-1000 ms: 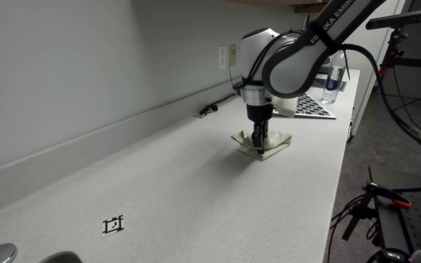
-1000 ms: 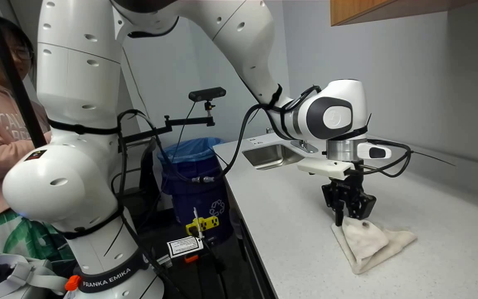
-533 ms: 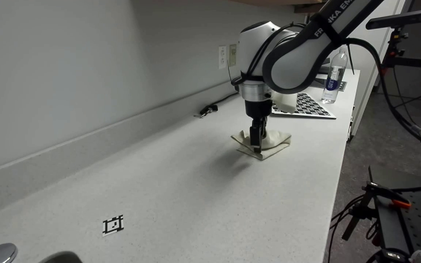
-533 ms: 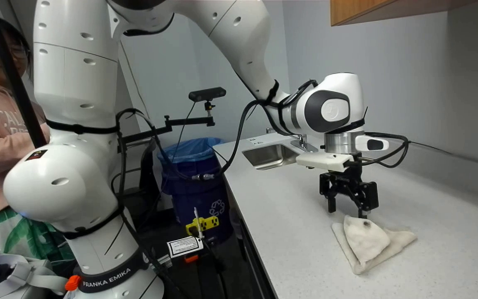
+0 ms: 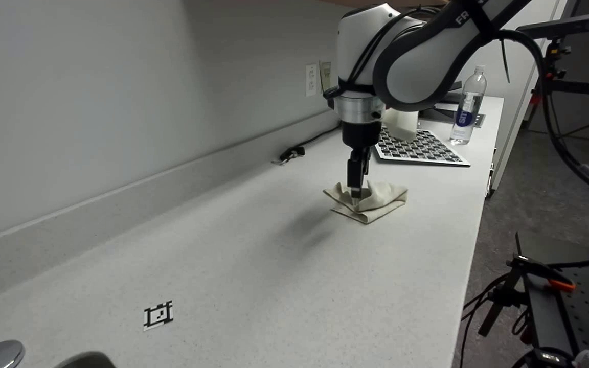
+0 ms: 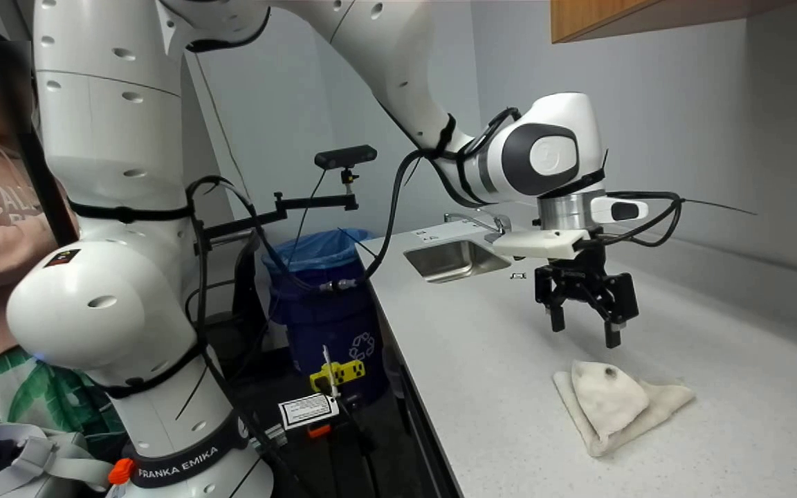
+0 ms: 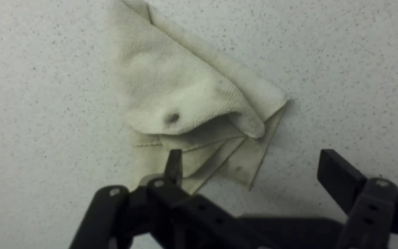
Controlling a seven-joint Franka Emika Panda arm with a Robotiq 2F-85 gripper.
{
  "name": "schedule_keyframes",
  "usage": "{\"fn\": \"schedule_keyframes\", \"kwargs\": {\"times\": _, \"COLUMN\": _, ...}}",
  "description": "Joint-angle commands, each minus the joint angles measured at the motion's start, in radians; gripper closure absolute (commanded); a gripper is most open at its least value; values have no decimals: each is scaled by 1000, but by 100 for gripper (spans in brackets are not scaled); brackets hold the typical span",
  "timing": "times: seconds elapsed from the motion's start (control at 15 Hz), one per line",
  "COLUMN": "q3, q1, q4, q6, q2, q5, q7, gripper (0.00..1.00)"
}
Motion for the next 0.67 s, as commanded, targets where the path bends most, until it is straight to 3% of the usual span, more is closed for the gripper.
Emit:
{"fn": "schedule_keyframes", "kwargs": {"times": 0.0, "q3": -17, "q1": -15, "q4": -44, "q6": -14, "q2": -79, "q5": -30, "q7": 19, "gripper": 0}}
{"fn": "schedule_keyframes", "kwargs": {"times": 0.13, "q3": -26, "q1": -34, "q4": -52, "q6": -8, "q2": -92, "q5": -15, "q7": 9, "gripper": 0}}
{"fn": "schedule_keyframes", "kwargs": {"times": 0.2, "q3": -34, "q1": -46, "q4": -56, "q6": 0, "q2": -95, "q5": -9, "q7": 2, "gripper": 5}}
{"fn": "schedule_keyframes", "kwargs": {"times": 0.27, "q3": -38, "q1": -61, "q4": -59, "q6": 6, "q2": -94, "q5": 1, "q7": -17, "gripper": 26}}
{"fn": "schedule_keyframes", "kwargs": {"times": 0.4, "q3": -51, "q1": -85, "q4": -64, "q6": 35, "q2": -96, "q5": 1, "q7": -21, "gripper": 32}}
{"fn": "schedule_keyframes", "kwargs": {"times": 0.6, "q3": -66, "q1": -120, "q4": -65, "q6": 68, "q2": -93, "q5": 15, "q7": -41, "gripper": 55}}
